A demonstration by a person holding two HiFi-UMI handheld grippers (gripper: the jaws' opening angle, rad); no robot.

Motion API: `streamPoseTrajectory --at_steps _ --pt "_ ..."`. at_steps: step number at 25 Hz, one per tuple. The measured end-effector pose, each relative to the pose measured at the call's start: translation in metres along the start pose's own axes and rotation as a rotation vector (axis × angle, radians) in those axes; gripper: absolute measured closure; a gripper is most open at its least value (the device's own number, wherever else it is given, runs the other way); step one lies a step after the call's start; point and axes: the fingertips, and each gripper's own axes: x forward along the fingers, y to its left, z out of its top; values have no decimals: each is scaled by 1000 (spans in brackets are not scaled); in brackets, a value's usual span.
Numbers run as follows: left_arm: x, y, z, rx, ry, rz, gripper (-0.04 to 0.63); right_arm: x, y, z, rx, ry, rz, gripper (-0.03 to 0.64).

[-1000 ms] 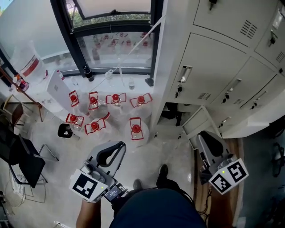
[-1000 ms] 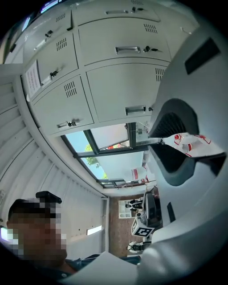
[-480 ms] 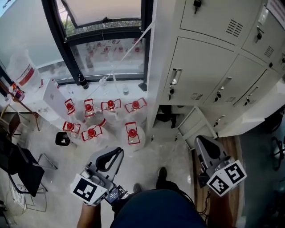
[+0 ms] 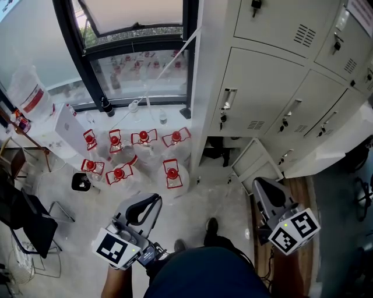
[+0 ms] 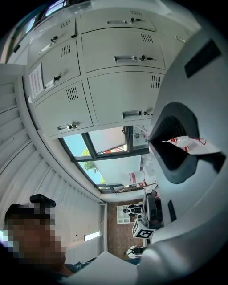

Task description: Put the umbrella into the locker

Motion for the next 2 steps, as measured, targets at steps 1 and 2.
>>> streamPoseTrajectory --at_steps 1,2 --pt "-1 1 -2 -1 4 2 560 1 1 0 0 1 1 578" --pt "-1 1 -3 -2 7 3 560 2 2 -1 1 2 2 578"
